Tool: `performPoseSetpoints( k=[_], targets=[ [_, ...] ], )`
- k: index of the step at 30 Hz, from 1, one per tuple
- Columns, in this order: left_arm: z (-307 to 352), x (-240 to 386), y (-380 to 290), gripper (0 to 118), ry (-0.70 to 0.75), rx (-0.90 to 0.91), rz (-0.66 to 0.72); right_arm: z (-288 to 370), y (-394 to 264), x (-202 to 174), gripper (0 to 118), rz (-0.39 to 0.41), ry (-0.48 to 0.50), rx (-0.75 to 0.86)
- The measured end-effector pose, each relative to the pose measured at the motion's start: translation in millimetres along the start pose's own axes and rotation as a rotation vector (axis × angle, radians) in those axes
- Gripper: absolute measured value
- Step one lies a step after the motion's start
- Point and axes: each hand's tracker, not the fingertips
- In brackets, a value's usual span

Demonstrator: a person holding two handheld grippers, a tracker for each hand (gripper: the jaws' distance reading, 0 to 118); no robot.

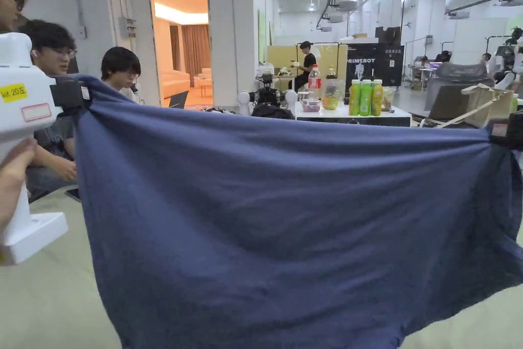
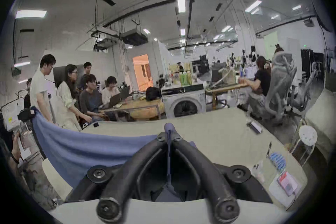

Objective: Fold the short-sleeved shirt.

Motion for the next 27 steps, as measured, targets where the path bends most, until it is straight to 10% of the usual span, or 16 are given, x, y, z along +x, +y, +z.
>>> performPoseSetpoints(
  k=[27],
  targets=[
    [-211, 21, 11, 0, 0.129, -0.031, -0.075, -214, 104, -27, 0, 0.19, -0.202, 0.036]
  ],
)
